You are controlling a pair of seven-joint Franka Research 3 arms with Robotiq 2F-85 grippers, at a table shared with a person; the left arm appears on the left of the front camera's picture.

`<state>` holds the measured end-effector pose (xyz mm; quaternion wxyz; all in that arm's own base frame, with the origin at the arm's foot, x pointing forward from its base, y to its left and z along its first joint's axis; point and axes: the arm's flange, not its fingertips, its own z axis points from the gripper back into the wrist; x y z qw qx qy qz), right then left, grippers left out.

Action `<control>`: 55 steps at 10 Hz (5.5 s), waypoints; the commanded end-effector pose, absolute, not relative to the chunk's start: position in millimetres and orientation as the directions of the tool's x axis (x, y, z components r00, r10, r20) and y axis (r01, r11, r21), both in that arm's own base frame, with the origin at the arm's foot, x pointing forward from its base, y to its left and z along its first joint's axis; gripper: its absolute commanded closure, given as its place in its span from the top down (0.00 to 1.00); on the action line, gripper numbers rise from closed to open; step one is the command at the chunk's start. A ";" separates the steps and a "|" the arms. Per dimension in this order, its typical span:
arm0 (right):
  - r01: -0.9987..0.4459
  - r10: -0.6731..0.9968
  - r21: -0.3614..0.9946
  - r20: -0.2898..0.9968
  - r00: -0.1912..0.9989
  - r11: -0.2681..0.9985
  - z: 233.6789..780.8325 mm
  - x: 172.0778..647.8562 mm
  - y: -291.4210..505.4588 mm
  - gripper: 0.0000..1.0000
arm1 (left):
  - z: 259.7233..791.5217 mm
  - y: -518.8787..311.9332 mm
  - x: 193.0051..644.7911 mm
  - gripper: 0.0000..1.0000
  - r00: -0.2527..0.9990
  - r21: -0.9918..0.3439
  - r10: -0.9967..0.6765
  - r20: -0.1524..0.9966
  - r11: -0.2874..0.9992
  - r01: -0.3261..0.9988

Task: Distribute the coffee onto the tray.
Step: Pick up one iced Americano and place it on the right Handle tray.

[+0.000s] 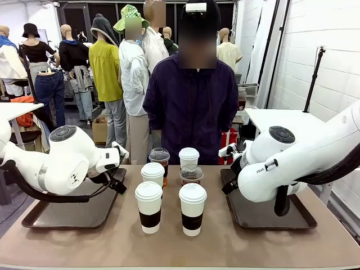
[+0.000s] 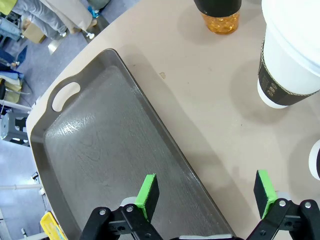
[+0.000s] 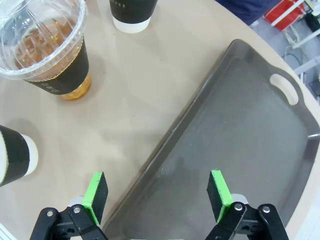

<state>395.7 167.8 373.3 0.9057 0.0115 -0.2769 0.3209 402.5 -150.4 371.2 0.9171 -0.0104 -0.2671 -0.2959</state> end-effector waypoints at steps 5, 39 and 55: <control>-0.588 0.575 -0.157 0.509 0.641 0.794 373.3 395.7 167.8 1.00 | 371.2 -150.4 402.5 1.00 0.682 0.139 -0.537 0.496 0.825 0.548; -0.815 0.480 0.069 0.778 0.405 0.576 533.1 366.6 86.1 1.00 | 553.3 -85.0 372.9 1.00 0.501 0.003 -0.411 0.761 0.775 0.632; -0.965 0.431 0.039 0.889 0.152 0.260 472.2 476.5 90.7 1.00 | 553.3 -85.0 372.9 1.00 0.501 0.003 -0.411 0.761 0.775 0.632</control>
